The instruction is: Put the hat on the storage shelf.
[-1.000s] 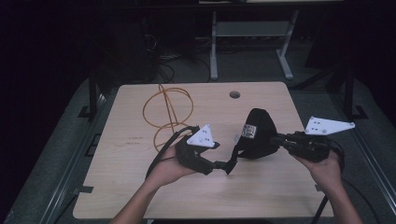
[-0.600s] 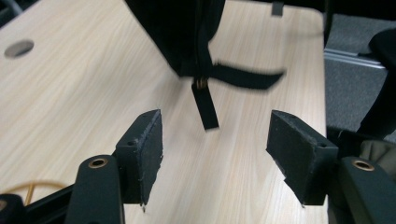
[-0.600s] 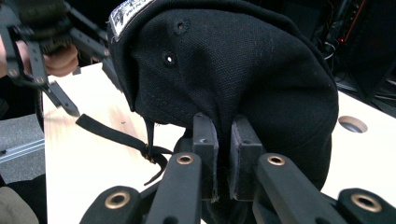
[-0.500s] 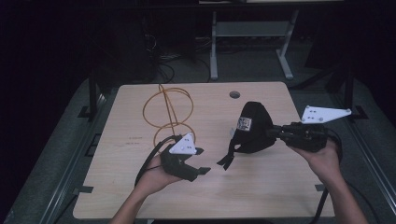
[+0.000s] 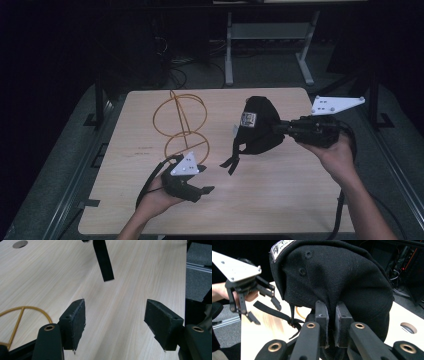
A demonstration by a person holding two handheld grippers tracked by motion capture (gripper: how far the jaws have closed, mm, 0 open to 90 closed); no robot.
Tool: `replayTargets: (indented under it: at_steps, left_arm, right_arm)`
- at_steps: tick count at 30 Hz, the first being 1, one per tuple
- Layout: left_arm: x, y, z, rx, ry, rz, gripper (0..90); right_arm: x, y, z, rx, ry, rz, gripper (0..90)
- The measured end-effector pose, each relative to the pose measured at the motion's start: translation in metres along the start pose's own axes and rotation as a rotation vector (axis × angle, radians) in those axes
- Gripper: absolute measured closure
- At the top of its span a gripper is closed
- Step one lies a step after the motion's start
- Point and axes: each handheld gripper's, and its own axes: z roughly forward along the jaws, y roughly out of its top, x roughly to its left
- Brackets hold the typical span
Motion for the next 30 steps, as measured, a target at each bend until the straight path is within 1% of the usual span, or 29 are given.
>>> replayTargets:
  at_steps: [2,5,7,8,12,13,14,15,17,18,19,20,21,24,26,27,28,29,30]
  left_arm:
    - [0.000,-0.003,-0.001,0.001,0.008,-0.001,32.4]
    - [-0.001,-0.008,-0.003,-0.010,0.011,-0.010,31.8]
    - [-0.001,-0.010,-0.003,-0.007,0.009,-0.010,31.7]
    - [-0.001,-0.011,-0.003,-0.006,0.008,-0.004,31.6]
    - [-0.003,-0.012,-0.002,-0.016,-0.003,-0.003,31.7]
    - [-0.003,-0.012,0.000,-0.017,-0.004,0.004,31.6]
    - [-0.004,-0.012,0.000,-0.015,-0.005,0.008,31.6]
    - [-0.005,-0.012,0.001,-0.015,-0.005,0.010,31.4]
    - [-0.006,-0.013,0.002,-0.015,-0.013,0.006,31.4]
    - [-0.006,-0.013,0.002,-0.013,-0.010,0.017,31.3]
    - [-0.006,-0.015,0.002,-0.009,-0.011,0.018,31.2]
    - [-0.006,-0.017,0.002,-0.001,-0.011,0.016,31.0]
    - [-0.006,-0.017,0.002,-0.001,-0.011,0.016,31.0]
    - [-0.008,-0.019,0.002,-0.001,-0.020,0.007,30.9]
    - [-0.007,-0.019,0.002,-0.002,-0.023,0.024,30.8]
    - [-0.007,-0.018,0.003,-0.002,-0.021,0.041,30.8]
    - [-0.007,-0.017,0.003,-0.007,-0.019,0.044,30.8]
    - [-0.008,-0.016,0.003,-0.005,-0.018,0.037,30.8]
    - [-0.008,-0.015,0.004,-0.015,-0.017,0.040,30.9]
  right_arm:
    - [0.000,0.007,0.003,-0.003,0.006,0.002,82.8]
    - [0.001,0.018,0.010,-0.011,0.015,-0.004,82.8]
    - [0.002,0.027,0.015,-0.012,0.022,-0.011,82.8]
    - [0.003,0.030,0.017,-0.012,0.026,-0.014,82.8]
    - [0.005,0.047,0.028,-0.015,0.045,-0.022,82.8]
    - [0.006,0.055,0.034,-0.014,0.054,-0.024,82.7]
    - [0.006,0.055,0.034,-0.014,0.054,-0.024,82.7]
    - [0.009,0.063,0.039,-0.014,0.059,-0.028,82.7]
    - [0.009,0.066,0.041,-0.016,0.060,-0.032,82.7]
    - [0.011,0.070,0.044,-0.020,0.063,-0.034,82.7]
    - [0.013,0.073,0.046,-0.026,0.066,-0.036,82.7]
    - [0.016,0.081,0.053,-0.032,0.078,-0.033,82.7]
    - [0.016,0.081,0.053,-0.032,0.078,-0.033,82.7]
    - [0.020,0.089,0.062,-0.045,0.092,-0.040,82.7]
    - [0.023,0.097,0.071,-0.054,0.102,-0.043,82.8]
    - [0.024,0.101,0.075,-0.053,0.107,-0.039,82.7]
    - [0.024,0.106,0.080,-0.057,0.113,-0.042,82.8]
    - [0.025,0.110,0.084,-0.053,0.119,-0.037,82.8]
    - [0.026,0.115,0.089,-0.055,0.122,-0.044,82.8]
